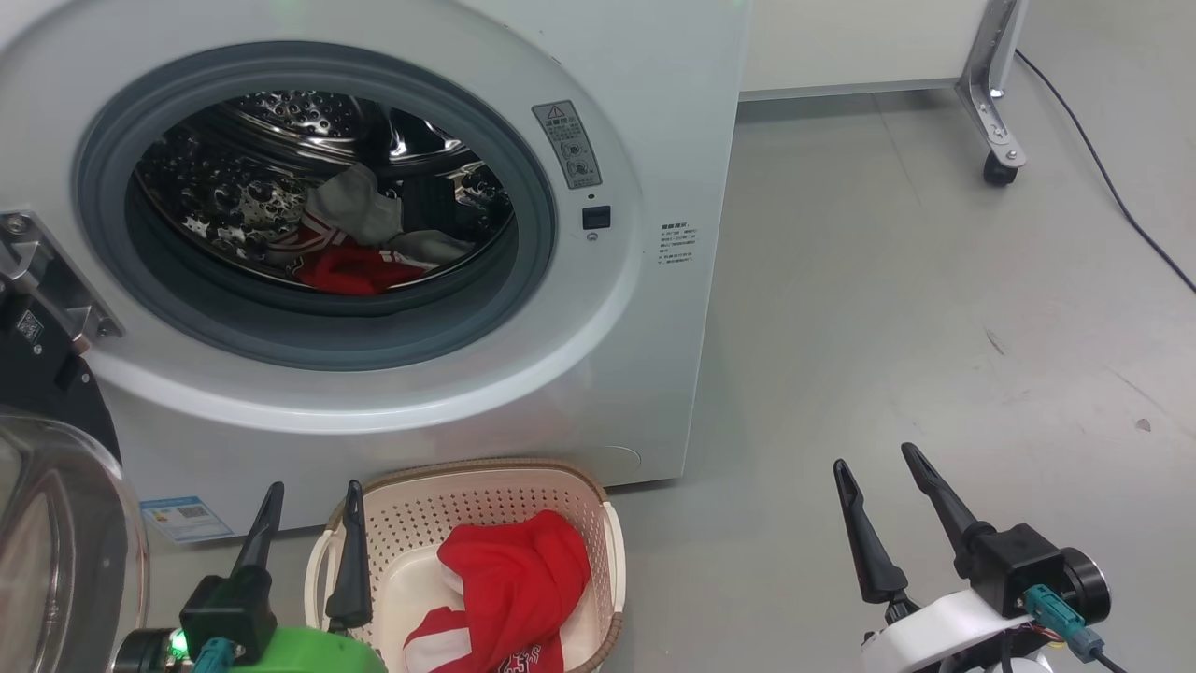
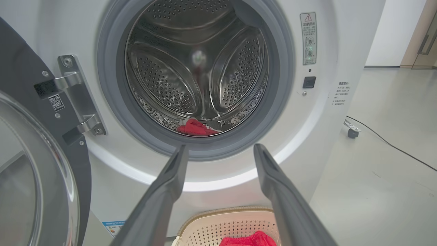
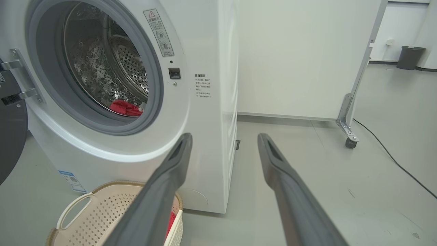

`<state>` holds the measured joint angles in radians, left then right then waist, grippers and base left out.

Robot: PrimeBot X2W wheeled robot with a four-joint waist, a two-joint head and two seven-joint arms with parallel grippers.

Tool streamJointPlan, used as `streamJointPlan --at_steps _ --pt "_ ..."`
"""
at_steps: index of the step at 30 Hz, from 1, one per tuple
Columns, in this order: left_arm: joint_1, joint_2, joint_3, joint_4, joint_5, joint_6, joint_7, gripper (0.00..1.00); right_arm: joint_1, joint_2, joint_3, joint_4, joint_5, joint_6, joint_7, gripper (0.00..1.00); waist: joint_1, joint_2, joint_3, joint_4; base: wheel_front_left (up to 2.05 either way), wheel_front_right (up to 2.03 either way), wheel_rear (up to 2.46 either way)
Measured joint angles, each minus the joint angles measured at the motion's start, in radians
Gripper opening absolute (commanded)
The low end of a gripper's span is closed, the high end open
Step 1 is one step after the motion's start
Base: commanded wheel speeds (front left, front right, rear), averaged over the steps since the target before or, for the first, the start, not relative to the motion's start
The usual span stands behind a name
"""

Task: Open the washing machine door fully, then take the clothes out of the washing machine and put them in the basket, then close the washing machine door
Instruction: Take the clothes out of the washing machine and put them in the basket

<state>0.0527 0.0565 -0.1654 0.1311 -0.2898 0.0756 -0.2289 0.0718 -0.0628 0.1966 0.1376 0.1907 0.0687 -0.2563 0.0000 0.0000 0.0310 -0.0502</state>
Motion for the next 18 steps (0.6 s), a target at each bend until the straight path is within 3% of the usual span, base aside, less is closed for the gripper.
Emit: streamJointPlan --at_steps 18 --pt "0.044 0.002 0.0 -0.095 0.003 0.016 0.044 1.0 0.005 -0.001 0.002 -0.033 0.0 -0.002 0.013 1.0 0.0 0.0 0.025 0.002 0.0 0.0 0.0"
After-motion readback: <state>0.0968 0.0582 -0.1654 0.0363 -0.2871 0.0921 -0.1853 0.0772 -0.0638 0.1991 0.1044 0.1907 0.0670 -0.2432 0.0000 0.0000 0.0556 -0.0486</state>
